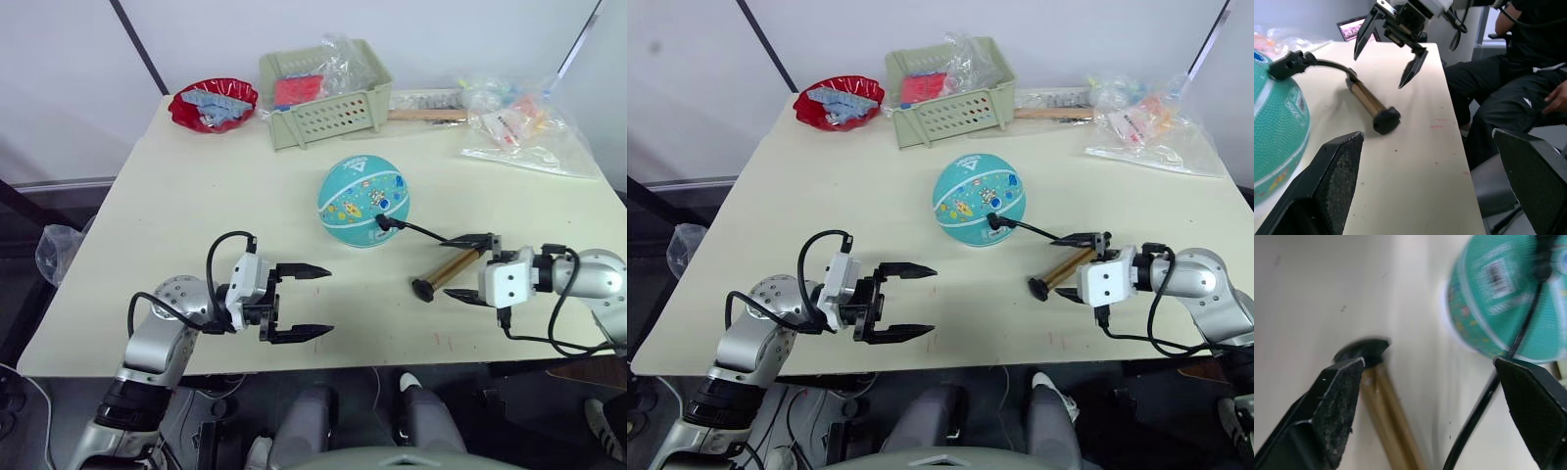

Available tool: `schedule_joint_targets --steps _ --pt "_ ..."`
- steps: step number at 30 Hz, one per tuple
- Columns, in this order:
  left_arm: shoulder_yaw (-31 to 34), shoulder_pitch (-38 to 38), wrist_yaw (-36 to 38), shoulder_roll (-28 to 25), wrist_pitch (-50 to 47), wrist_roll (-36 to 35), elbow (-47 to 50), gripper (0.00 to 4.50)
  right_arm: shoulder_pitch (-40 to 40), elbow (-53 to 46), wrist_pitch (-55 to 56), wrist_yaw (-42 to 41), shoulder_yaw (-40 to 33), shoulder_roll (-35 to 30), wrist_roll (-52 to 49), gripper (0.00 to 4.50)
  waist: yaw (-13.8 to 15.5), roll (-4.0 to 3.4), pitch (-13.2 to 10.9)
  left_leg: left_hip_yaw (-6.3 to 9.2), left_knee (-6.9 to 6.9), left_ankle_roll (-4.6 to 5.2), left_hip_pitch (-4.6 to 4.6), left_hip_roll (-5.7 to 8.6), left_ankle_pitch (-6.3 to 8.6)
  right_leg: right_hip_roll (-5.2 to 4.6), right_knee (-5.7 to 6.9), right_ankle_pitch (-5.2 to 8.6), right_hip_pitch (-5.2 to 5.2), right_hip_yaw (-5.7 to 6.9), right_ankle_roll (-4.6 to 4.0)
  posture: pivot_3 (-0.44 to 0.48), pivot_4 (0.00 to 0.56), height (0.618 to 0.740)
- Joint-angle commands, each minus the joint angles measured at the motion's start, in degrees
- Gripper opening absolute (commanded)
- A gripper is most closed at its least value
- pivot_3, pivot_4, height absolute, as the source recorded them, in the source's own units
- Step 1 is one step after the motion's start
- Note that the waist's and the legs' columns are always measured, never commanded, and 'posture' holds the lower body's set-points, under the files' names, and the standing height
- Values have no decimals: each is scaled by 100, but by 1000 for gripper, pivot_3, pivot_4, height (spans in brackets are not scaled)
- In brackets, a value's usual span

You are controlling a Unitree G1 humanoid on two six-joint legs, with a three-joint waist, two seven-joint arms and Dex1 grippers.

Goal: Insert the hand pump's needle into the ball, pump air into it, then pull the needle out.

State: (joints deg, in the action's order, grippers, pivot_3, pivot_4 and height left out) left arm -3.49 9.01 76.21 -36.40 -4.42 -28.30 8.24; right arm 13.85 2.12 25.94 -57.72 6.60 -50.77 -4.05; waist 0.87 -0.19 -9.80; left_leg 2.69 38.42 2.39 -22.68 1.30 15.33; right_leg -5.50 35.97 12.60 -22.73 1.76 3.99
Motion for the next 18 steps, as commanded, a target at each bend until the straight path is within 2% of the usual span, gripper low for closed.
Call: schedule_joint_targets --steps 1,4,9,11,18 --pt "96 229 -200 139 -86 -136 92 4500 -434 -754 -874 124 -665 131 -1230 4465 7 0 0 1 1 0 -1 -2 0 -1 -1 0 1 1 0 0 150 740" --pt "162 574 -598 362 -374 -238 103 4500 -1072 -1458 -1737 350 -1156 329 -2207 4465 5 3 0 1 3 1 -5 0 1 -4 -2 -1 1 -1 1 0 150 740" --pt "204 1044 -1063 644 -680 -254 -36 4500 -1790 -2249 -2406 766 -1598 691 -2806 4465 -14 3 -1 -6 4 1 3 0 1 0 1 -2 2 -10 1 0 150 740" --pt "148 1457 -1384 872 -660 -19 -349 4500 -2093 -2575 -2533 875 -1741 880 -3024 4465 19 6 -2 -1 3 1 3 -1 1 6 4 -2 2 -5 0 0 150 740" --pt "129 2717 -2322 1657 -576 472 -1477 4500 -2466 -3023 -2579 1177 -1966 1334 -2977 4465 -23 18 -5 0 26 0 -1 18 -1 18 14 -10 5 -24 11 0 150 740"
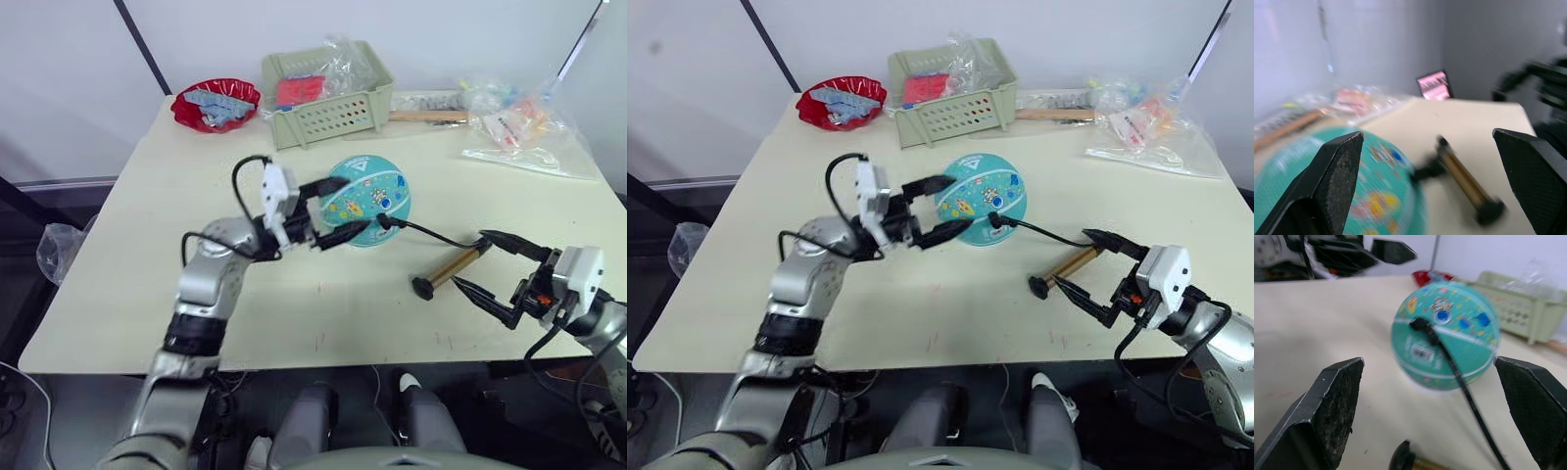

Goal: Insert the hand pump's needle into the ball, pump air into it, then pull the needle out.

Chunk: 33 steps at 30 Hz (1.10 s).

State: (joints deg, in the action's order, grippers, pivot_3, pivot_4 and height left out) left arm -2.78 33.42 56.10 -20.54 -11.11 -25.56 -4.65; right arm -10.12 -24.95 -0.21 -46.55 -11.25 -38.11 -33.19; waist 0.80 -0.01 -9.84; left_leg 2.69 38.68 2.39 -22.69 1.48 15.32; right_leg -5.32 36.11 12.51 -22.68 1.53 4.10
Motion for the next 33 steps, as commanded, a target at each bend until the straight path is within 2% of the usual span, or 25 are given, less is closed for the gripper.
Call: schedule_joint_targets --steps 1,4,8,14,26,33 --pt "58 368 -401 116 123 278 -293 4500 -89 -346 23 58 -187 99 -71 4465 -21 0 0 -2 0 0 0 0 0 3 0 0 -1 -3 0 0 150 740" --pt "64 451 -450 170 188 372 -413 4500 -107 -383 -14 44 -205 138 -70 4465 -32 0 0 -2 -1 0 1 -5 0 11 1 0 -2 -6 -1 0 150 740" --pt "-13 1087 -886 413 60 684 -928 4500 -112 -440 82 41 -294 180 -11 4465 22 9 -6 1 1 -1 -2 -6 0 13 1 0 -2 -2 -1 0 150 740" --pt "-102 1425 -1162 486 44 1101 -1476 4500 -220 -483 170 49 -371 286 56 4465 -2 10 -6 4 9 -1 -7 -1 0 18 0 0 -1 -16 0 0 150 740" --pt "-248 1666 -1430 729 -135 1496 -2222 4500 -29 -579 -30 207 -75 477 297 4465 -4 10 -6 3 9 -1 -6 -3 0 24 5 0 -3 -17 0 0 150 740" --pt "-317 1562 -1526 751 -63 1768 -2472 4500 540 -607 -571 713 197 398 778 4465 -1 11 -4 1 24 -2 2 -3 -1 23 30 1 -2 -23 0 0 150 740"
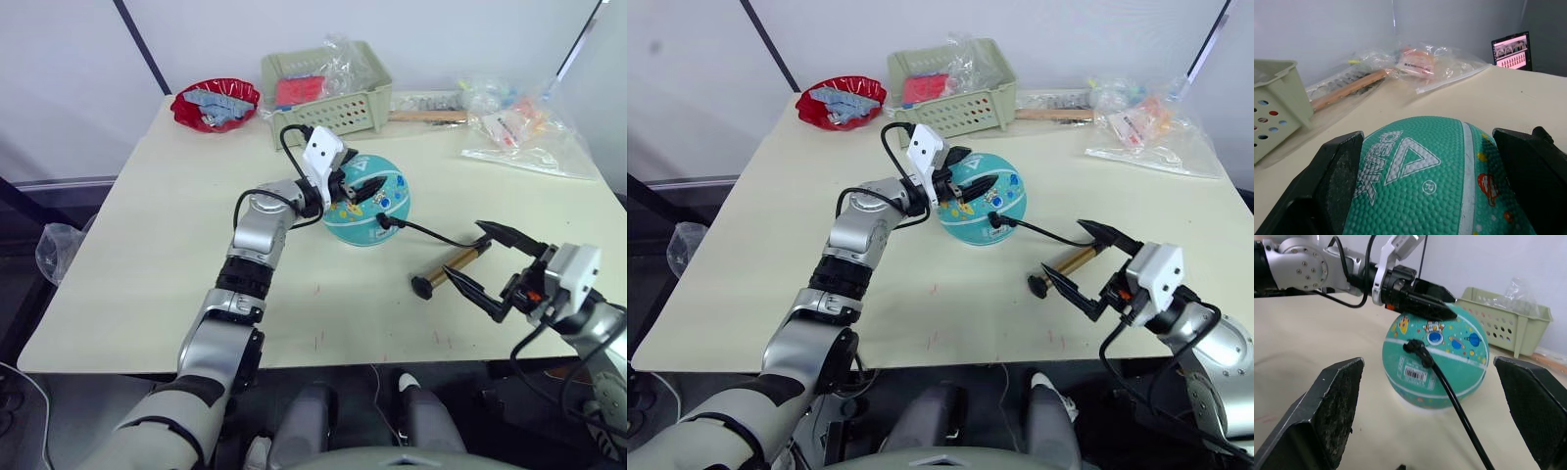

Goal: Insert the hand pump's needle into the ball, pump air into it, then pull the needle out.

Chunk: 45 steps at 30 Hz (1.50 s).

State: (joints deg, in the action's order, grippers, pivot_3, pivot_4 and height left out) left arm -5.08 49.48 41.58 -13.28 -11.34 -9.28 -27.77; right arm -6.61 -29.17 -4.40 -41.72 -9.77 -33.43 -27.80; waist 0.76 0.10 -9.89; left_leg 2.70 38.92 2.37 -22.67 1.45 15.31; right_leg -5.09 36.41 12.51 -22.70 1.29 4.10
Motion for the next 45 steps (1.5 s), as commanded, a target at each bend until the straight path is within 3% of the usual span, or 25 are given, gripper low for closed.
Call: schedule_joint_targets --steps 1,5,10,21,33,36,39,42,43,45 --pt "-80 -89 -98 58 -65 141 -201 4500 417 -127 -373 361 216 -105 441 4465 4 0 0 0 4 0 0 0 0 0 5 0 0 -1 0 0 150 740" --pt "-106 -248 -169 160 -20 185 -355 4500 1340 44 -946 677 1004 -91 1264 4465 -18 4 5 -13 26 0 16 1 0 0 32 0 0 -19 0 0 150 740" --pt "-77 -230 -342 258 95 247 -658 4500 1860 384 -1039 557 1689 -200 1974 4465 27 14 13 -1 27 0 16 4 0 3 35 1 2 -14 -3 0 150 740" --pt "-86 -99 -436 425 208 264 -870 4500 2929 1028 -1127 938 2347 -72 3498 4465 29 22 22 0 31 0 22 19 -1 -6 39 -1 4 -22 1 0 150 740" --pt "-112 -75 -453 467 243 318 -914 4500 3231 1346 -754 1010 2724 196 4329 4465 33 24 23 5 31 -1 20 21 -2 -7 38 -1 4 -20 1 0 150 740" --pt "-98 -76 -455 483 238 317 -911 4500 3254 1400 -702 981 2767 230 4450 3665 32 24 23 5 31 -1 20 21 -2 -7 38 -1 4 -20 1 0 150 740" --pt "-124 -80 -460 489 270 354 -930 4500 3251 1502 -545 956 2843 167 4638 2049 30 24 23 6 31 -1 20 21 -2 -7 38 -1 4 -19 1 0 150 740" --pt "-125 -94 -489 503 282 368 -947 4500 3223 1519 -447 979 2848 210 4686 954 31 24 23 6 31 -1 20 21 -2 -7 38 -1 4 -19 1 0 150 740" --pt "-115 -98 -501 514 276 360 -950 4500 3208 1539 -420 978 2852 215 4702 300 30 24 23 6 31 -1 20 21 -2 -7 38 -1 4 -19 1 0 150 740" --pt "-121 -103 -516 530 289 368 -966 4500 3177 1579 -368 967 2856 207 4730 105 29 24 23 6 31 -2 20 21 -2 -7 38 -1 4 -19 1 0 150 740"
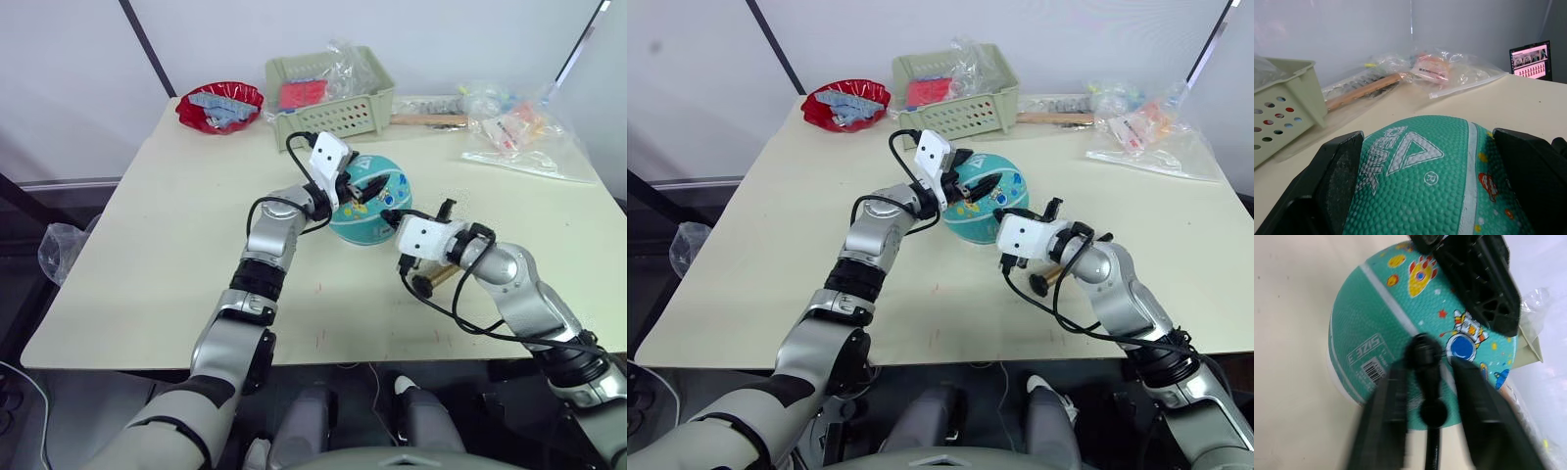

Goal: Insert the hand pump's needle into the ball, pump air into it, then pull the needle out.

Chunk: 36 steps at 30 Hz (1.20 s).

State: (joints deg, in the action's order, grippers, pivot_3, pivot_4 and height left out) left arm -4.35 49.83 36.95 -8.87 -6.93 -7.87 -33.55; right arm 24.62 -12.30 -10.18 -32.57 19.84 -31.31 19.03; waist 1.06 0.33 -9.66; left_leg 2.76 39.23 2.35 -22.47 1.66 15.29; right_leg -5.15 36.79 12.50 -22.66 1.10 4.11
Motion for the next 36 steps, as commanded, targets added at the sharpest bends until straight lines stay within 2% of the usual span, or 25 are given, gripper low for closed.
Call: schedule_joint_targets --steps 1,10,13,19,36 --pt "-199 -140 -63 97 -143 235 -398 4500 41 -98 225 46 -114 0 59 93 0 0 0 0 0 0 0 0 0 0 0 0 0 0 0 0 150 740" --pt "-265 -186 -226 236 39 417 -647 4500 -97 -298 206 -101 -286 20 -79 90 18 1 1 9 0 -1 0 5 -1 2 -1 0 6 -2 0 0 150 740" --pt "-393 -279 -352 268 432 649 -914 4500 -270 -692 -47 -234 -574 106 -482 90 49 3 3 14 0 -2 0 7 -1 2 -3 0 9 -2 0 0 150 740" --pt "-510 -377 -590 313 793 946 -1358 4500 -413 -1316 -362 -441 -857 -52 -604 90 163 3 3 26 1 -2 -5 15 -2 1 -8 1 9 -3 1 0 150 740" --pt "-560 -310 -843 349 956 988 -1948 4500 -867 -2326 -897 -716 -1242 -313 -852 90 308 -1 5 78 0 -2 -36 26 -1 -5 -45 3 23 51 4 0 150 740"
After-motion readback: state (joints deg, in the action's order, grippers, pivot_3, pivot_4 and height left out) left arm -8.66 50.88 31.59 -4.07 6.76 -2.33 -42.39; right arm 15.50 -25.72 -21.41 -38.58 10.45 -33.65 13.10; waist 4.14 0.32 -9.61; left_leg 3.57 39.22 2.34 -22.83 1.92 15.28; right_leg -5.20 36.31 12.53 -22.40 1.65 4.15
